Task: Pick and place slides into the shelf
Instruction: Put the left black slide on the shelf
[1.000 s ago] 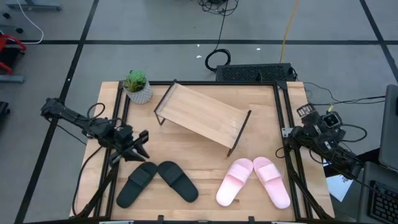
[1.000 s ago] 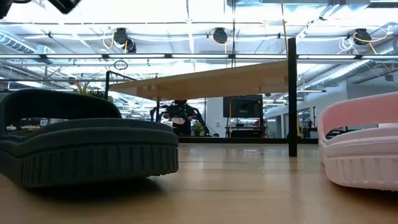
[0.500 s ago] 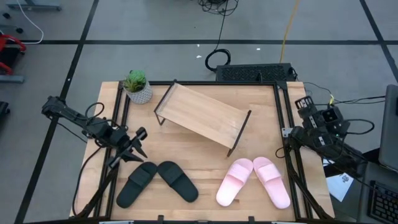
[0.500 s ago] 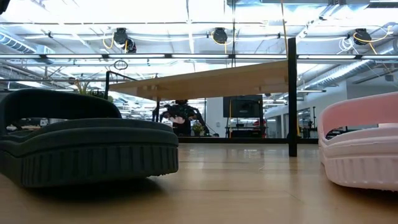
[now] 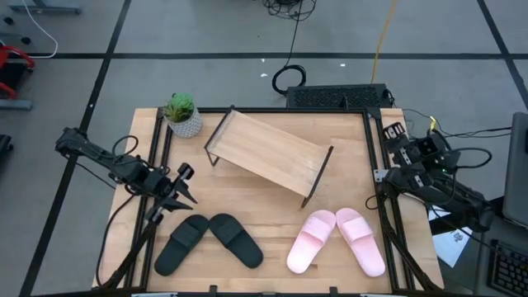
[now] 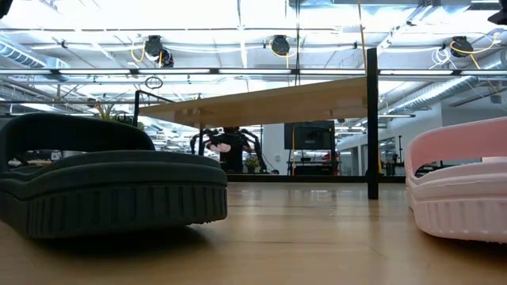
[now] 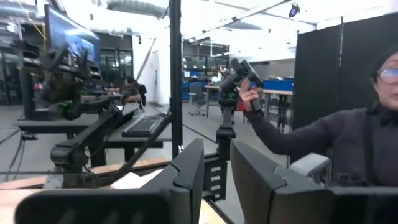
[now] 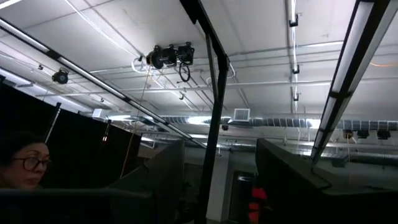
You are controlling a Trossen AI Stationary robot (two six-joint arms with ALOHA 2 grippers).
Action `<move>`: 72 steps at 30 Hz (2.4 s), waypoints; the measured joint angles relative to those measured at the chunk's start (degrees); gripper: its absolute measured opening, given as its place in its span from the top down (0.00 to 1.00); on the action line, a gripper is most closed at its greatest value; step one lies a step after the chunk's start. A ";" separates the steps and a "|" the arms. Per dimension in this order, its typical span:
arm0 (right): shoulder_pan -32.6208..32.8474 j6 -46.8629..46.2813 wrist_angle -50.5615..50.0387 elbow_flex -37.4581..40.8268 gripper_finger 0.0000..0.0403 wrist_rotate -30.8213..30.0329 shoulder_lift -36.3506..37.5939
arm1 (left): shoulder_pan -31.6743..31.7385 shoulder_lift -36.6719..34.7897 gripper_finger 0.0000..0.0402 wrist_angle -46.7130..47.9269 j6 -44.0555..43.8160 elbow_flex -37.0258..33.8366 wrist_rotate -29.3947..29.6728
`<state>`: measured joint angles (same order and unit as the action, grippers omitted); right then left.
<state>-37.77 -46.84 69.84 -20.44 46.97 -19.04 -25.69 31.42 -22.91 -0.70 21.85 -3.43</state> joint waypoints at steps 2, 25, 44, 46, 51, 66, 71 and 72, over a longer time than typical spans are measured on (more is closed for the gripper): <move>-0.01 0.00 1.24 -0.03 0.54 0.05 -0.05 | 0.00 0.00 0.80 0.25 2.90 0.00 1.56; -0.01 -4.33 6.88 -0.87 0.54 -0.09 -0.03 | -21.25 23.12 0.80 75.36 -48.67 31.59 35.19; -0.01 -5.16 6.21 -3.81 0.54 -0.17 -0.03 | -33.70 48.58 0.80 92.57 -86.79 42.56 13.52; -0.03 -5.16 6.19 -3.81 0.54 -0.17 -0.01 | -34.11 51.32 0.80 92.68 -86.95 42.56 11.18; -0.01 -5.75 6.21 -3.81 0.54 -0.19 -0.03 | -34.45 56.21 0.80 95.55 -85.16 42.56 8.77; -0.03 -6.08 6.21 -3.81 0.54 -0.28 -0.03 | -35.95 57.51 0.79 93.83 -81.45 42.56 9.89; -0.03 -6.06 6.21 -3.81 0.54 -0.30 -0.01 | -35.95 57.48 0.73 93.52 -81.23 42.56 10.27; -0.02 -6.06 6.21 -3.81 0.54 -0.30 -0.03 | -36.01 57.48 0.71 93.43 -81.21 42.56 10.41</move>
<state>-37.79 -52.90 76.05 -24.25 46.68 -19.07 -61.70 88.90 70.52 -81.92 64.40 6.98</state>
